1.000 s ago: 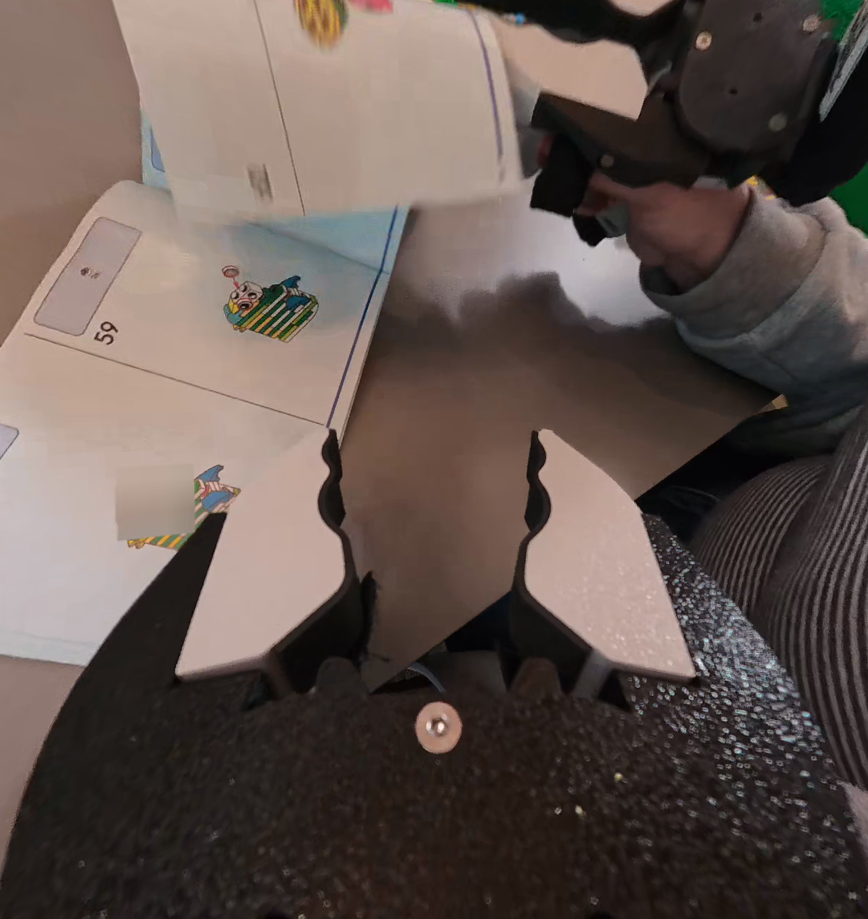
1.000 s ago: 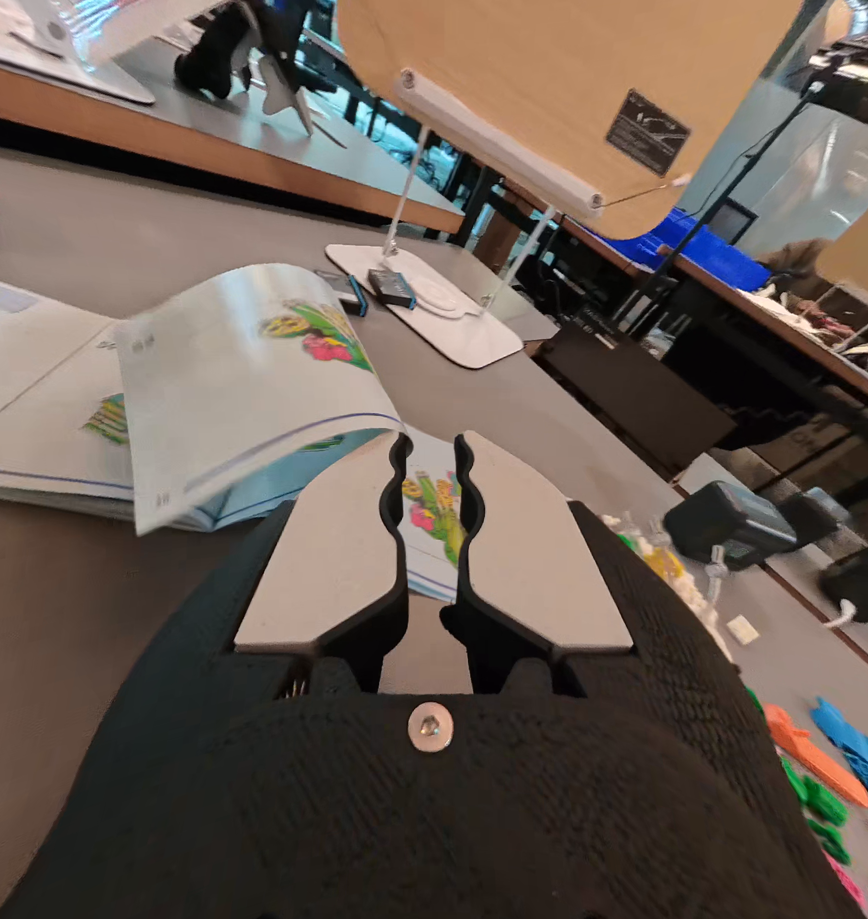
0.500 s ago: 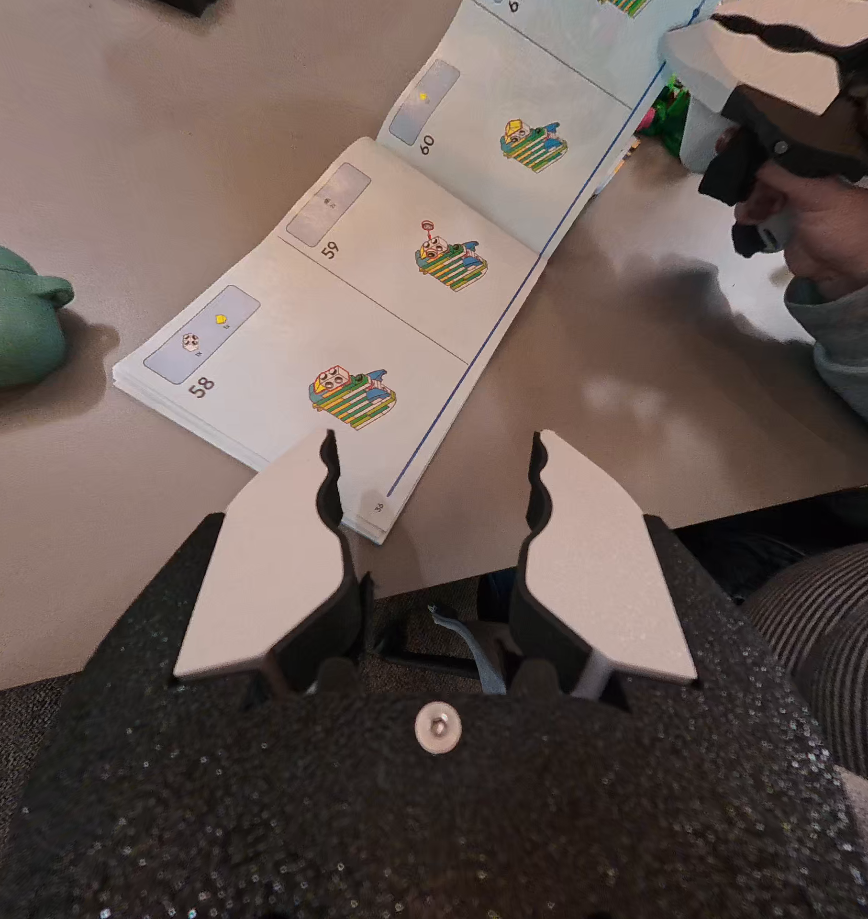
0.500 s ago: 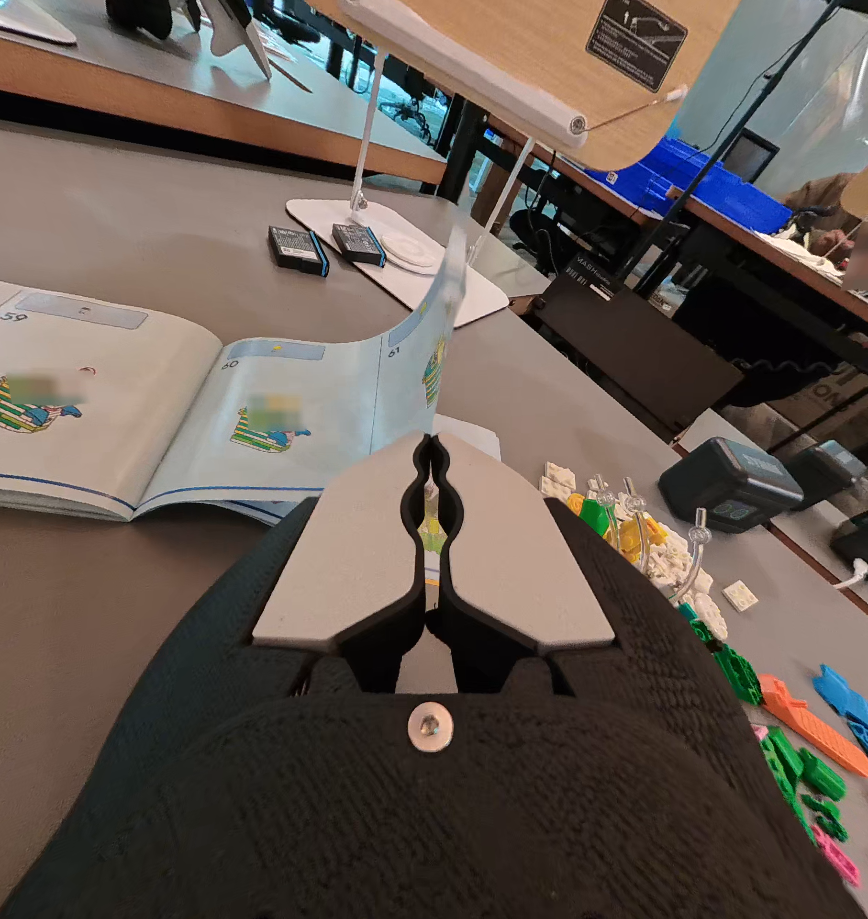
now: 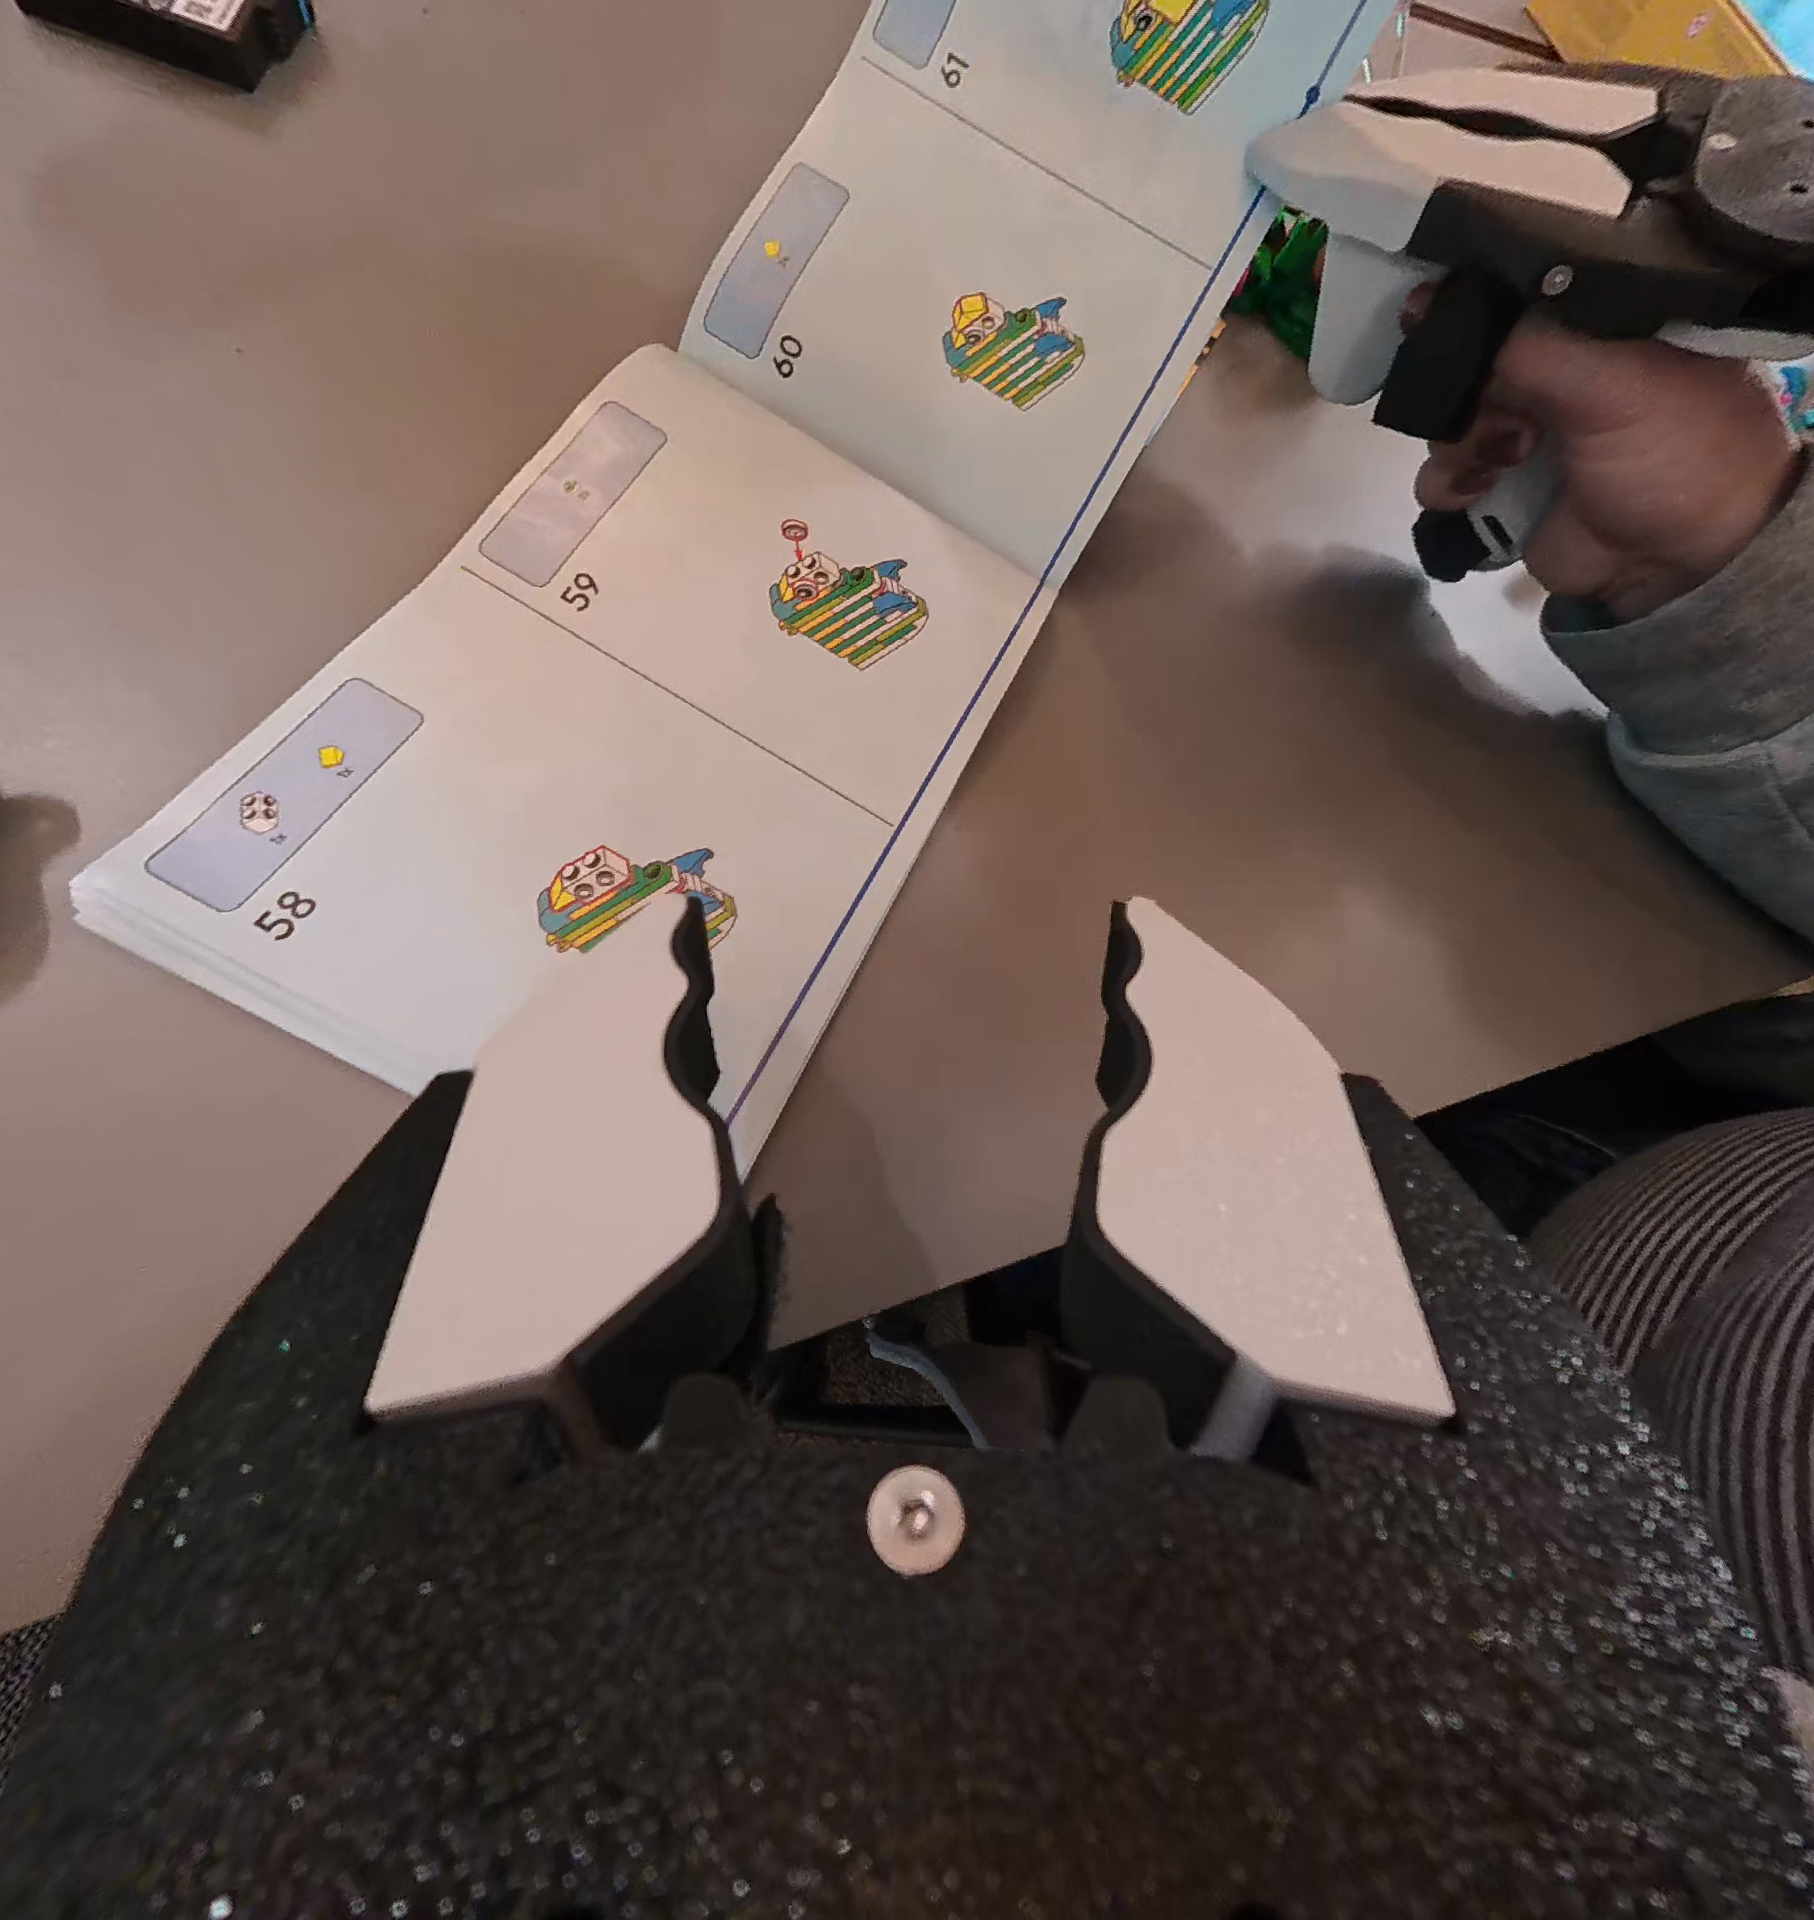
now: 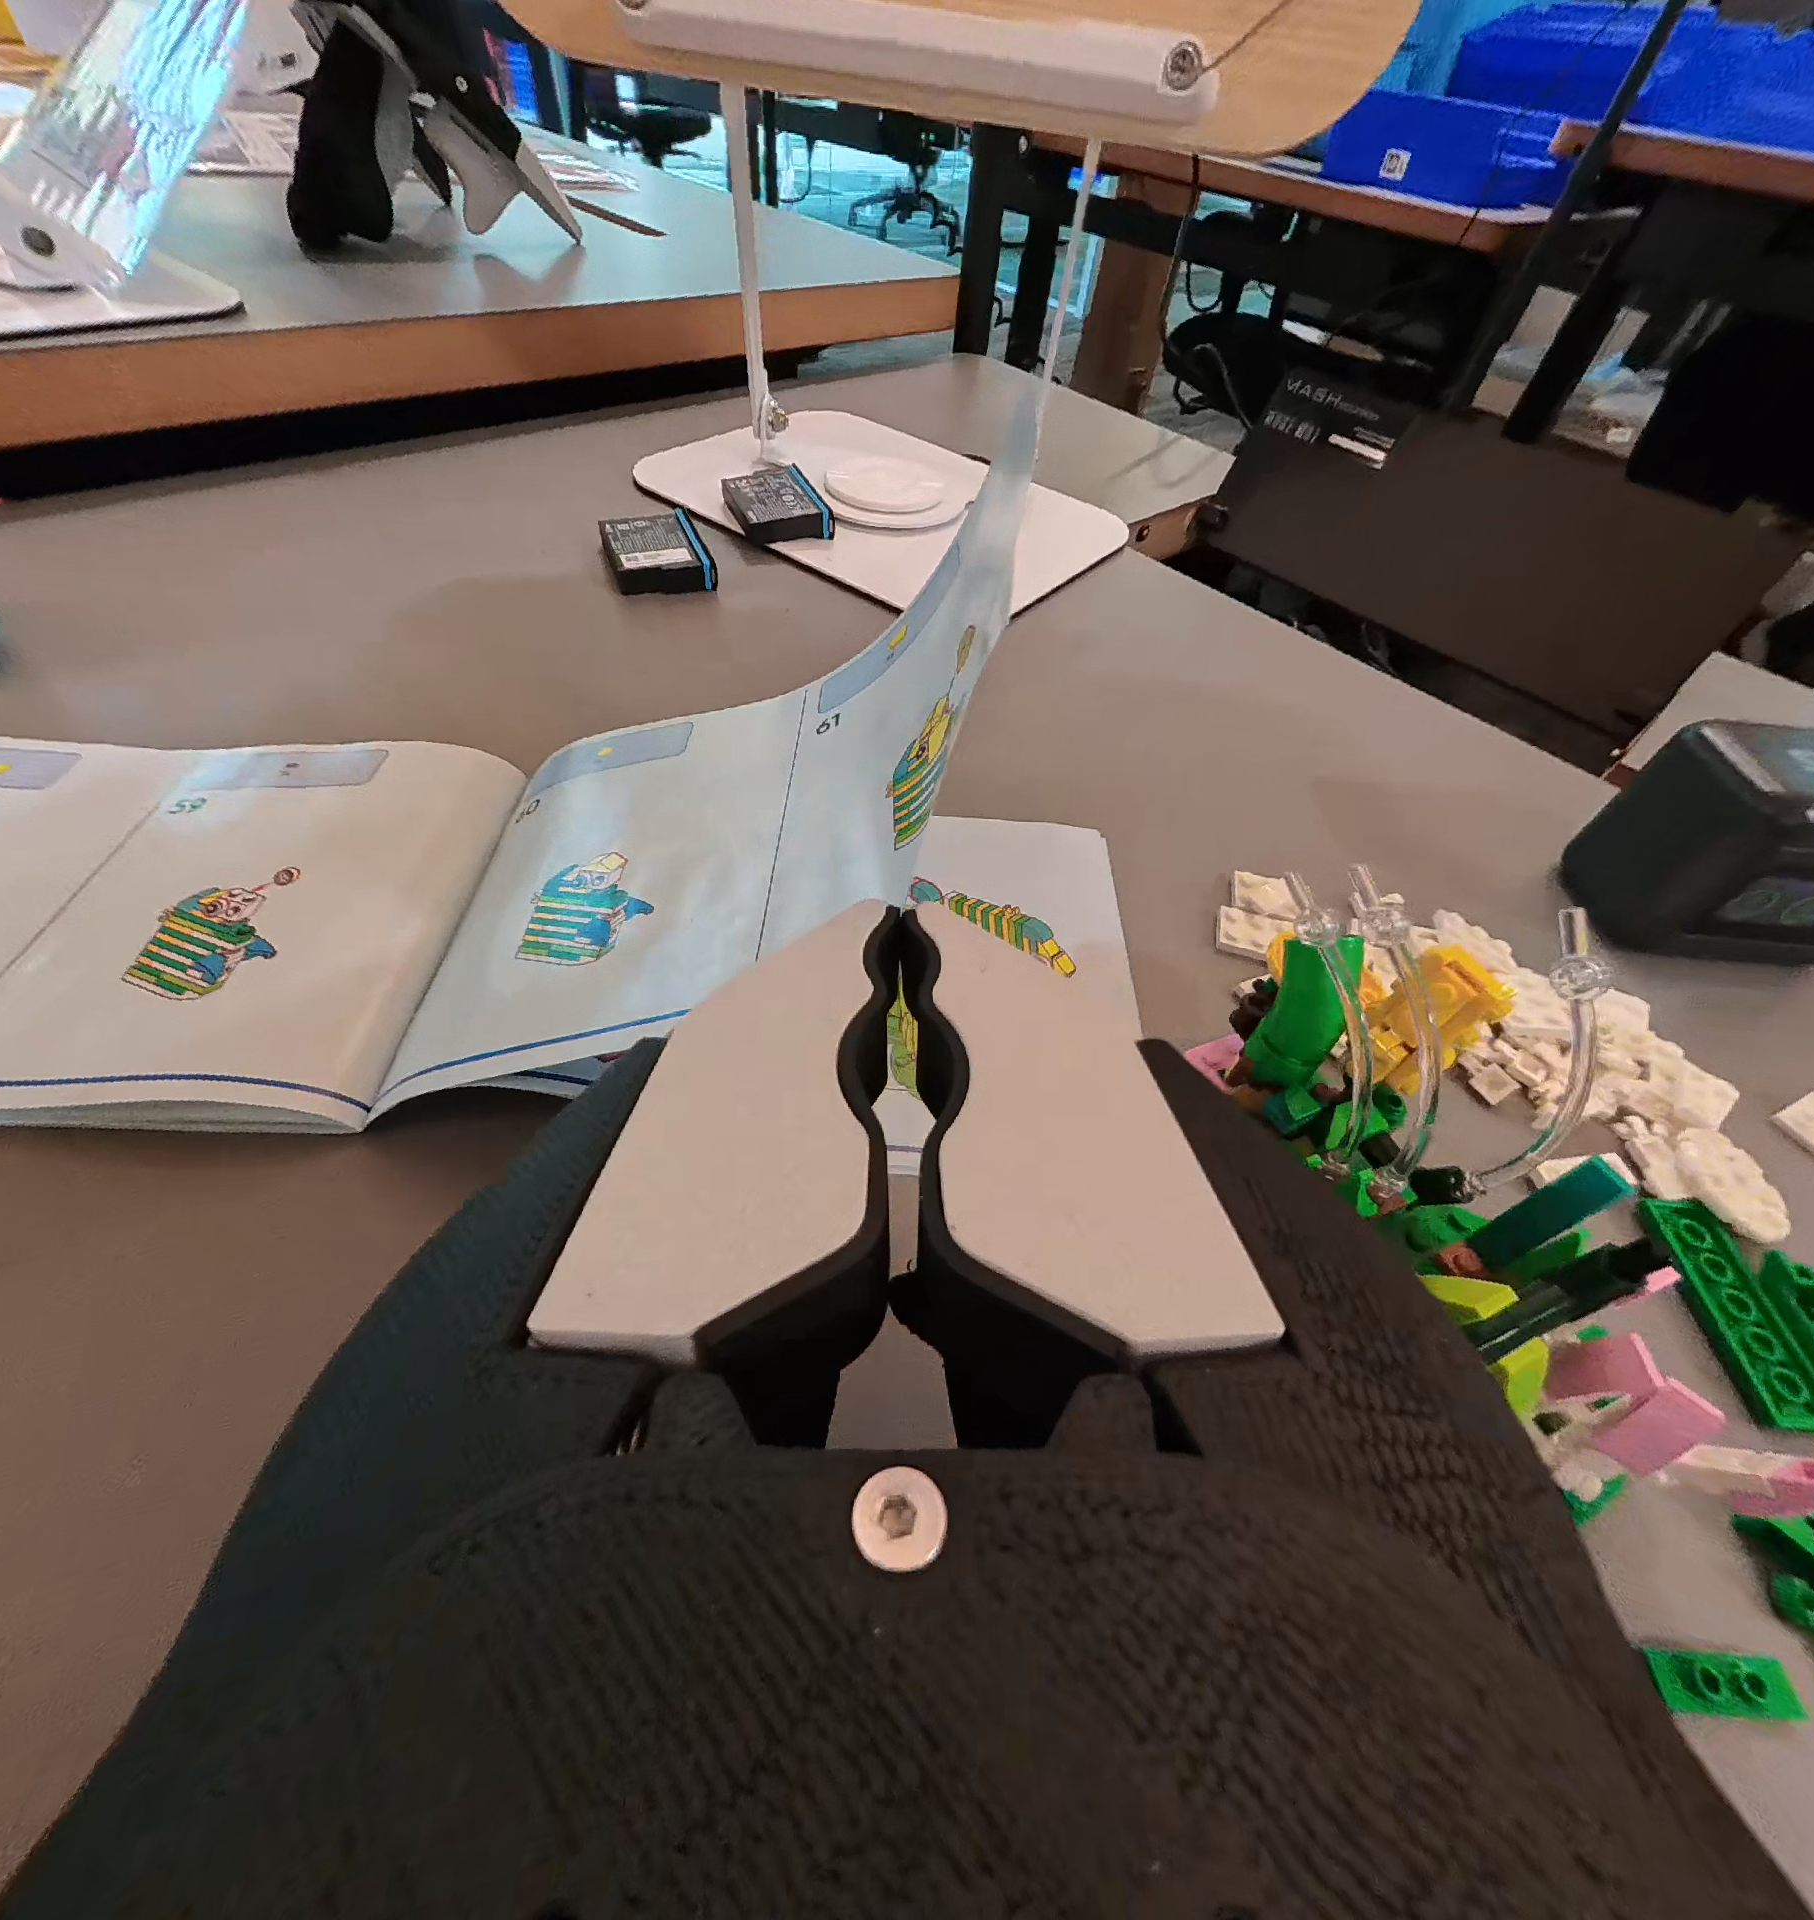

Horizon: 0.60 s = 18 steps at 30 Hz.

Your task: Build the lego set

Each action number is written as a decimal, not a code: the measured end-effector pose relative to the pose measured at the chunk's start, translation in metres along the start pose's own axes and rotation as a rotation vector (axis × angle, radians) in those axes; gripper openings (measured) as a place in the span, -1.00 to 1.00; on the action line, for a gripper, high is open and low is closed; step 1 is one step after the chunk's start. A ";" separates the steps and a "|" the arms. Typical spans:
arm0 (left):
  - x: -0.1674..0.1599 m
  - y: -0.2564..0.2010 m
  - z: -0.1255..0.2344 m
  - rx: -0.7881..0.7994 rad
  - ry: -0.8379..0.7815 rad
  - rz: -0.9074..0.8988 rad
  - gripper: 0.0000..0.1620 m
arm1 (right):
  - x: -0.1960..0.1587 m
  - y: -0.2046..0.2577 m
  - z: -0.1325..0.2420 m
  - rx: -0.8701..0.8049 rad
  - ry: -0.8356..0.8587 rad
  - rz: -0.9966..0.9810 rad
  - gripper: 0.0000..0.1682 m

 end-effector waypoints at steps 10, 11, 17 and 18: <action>0.005 -0.003 -0.003 -0.024 -0.023 0.001 -0.11 | -0.002 -0.004 -0.002 0.006 0.004 -0.055 -1.00; 0.006 -0.003 -0.003 -0.026 -0.025 0.002 -0.11 | -0.002 -0.004 -0.002 0.007 0.005 -0.057 -1.00; 0.011 -0.005 -0.001 -0.082 -0.104 0.060 -0.26 | 0.013 0.013 0.003 0.074 -0.121 0.068 -1.00; 0.013 -0.006 -0.001 -0.108 -0.135 0.090 -0.28 | 0.018 0.023 0.006 0.100 -0.168 0.157 -1.00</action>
Point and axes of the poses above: each gripper's, where its closed fingertips meet, z back along the fingers, x out of its top, y = z × x across the jaws, the point moved 6 cm from there along z, back along the fingers, and after that the axes turned 10 degrees about -y, right-handed, at the moved point
